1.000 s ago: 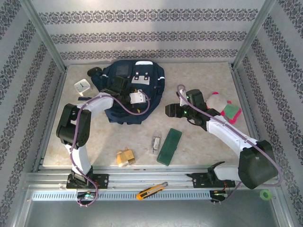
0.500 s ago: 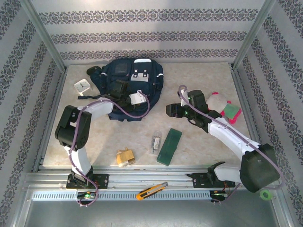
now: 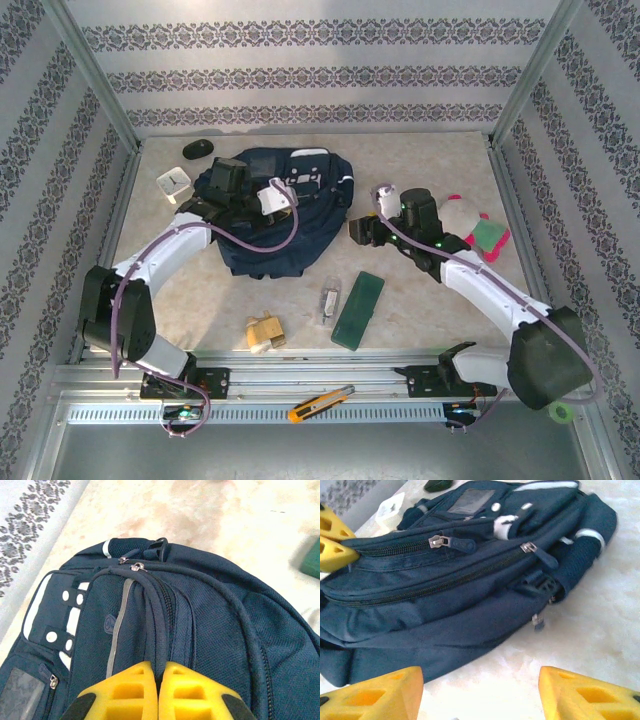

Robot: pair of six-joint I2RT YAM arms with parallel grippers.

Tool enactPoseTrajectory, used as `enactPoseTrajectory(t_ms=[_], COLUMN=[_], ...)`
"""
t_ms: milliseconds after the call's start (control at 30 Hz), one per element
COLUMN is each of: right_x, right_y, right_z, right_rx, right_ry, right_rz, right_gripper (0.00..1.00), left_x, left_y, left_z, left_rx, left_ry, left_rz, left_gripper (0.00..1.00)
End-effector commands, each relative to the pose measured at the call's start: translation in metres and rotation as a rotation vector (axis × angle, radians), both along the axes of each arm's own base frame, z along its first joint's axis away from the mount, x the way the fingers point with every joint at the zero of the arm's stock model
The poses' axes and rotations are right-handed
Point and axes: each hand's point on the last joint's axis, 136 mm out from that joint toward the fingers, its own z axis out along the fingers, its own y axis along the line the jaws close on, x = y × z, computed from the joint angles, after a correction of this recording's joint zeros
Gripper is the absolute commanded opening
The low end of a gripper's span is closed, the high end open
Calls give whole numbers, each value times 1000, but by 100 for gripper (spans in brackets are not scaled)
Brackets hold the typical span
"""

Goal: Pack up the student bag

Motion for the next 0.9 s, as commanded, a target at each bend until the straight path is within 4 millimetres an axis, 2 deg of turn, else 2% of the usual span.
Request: enactPoseTrajectory(t_ms=[0, 100, 267, 367, 567, 867], right_x=[3, -6, 36, 50, 59, 67], right_y=[17, 27, 14, 14, 15, 33], right_z=[9, 5, 1, -12, -42, -52], right_rx=[-29, -8, 1, -66, -203, -197], right_ry=[-125, -178, -119, -82, -17, -30], right_rz=[250, 517, 573, 629, 758, 835], right_gripper=[61, 59, 58, 57, 56, 56], left_x=[-19, -26, -34, -36, -37, -38], left_y=[-4, -2, -3, -2, -1, -3], left_z=[29, 31, 30, 29, 30, 28], left_rx=[-61, -67, -68, -64, -58, -68], left_ry=[-57, -73, -61, -62, -70, -67], left_rz=[-83, -103, -135, -141, -142, -154], left_gripper=[0, 0, 0, 0, 0, 0])
